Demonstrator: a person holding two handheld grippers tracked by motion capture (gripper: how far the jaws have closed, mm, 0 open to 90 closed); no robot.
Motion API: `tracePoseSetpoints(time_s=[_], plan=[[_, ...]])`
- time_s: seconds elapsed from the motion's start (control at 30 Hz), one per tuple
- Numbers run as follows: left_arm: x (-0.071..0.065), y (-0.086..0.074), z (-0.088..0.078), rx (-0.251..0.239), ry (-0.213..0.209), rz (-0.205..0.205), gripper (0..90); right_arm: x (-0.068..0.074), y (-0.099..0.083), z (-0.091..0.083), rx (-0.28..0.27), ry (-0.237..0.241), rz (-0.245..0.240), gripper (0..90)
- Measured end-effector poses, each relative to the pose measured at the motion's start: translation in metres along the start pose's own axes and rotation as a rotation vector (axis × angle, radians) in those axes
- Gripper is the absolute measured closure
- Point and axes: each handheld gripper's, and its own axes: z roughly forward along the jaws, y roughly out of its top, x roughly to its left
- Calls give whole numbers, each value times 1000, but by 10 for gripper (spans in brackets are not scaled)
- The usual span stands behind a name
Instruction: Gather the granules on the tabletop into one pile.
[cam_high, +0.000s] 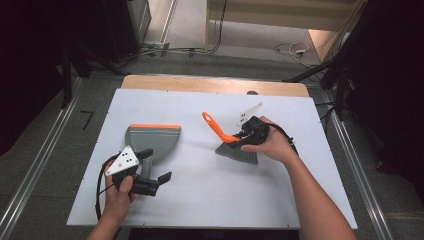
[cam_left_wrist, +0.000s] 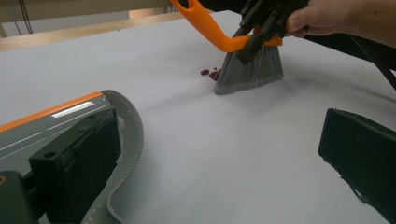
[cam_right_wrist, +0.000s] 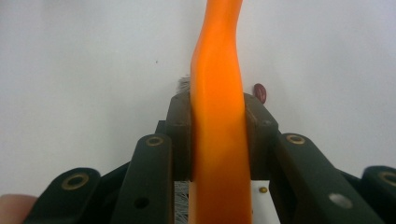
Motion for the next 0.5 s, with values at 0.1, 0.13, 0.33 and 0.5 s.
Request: tracePoseSetpoints(time_s=[0.1, 0.13, 0.33, 0.5], plan=[[0, 0, 0, -2, 1, -1, 0, 1, 0, -6, -6, 16, 31, 679], [0, 0, 0, -2, 1, -1, 0, 1, 0, -9, -22, 26, 38, 679], [0, 0, 0, 1, -1, 0, 0, -1, 8, -34, -95, -17, 67, 680], [-1, 1, -1, 2, 1, 3, 0, -8, 15, -41, -56, -186, 58, 680]])
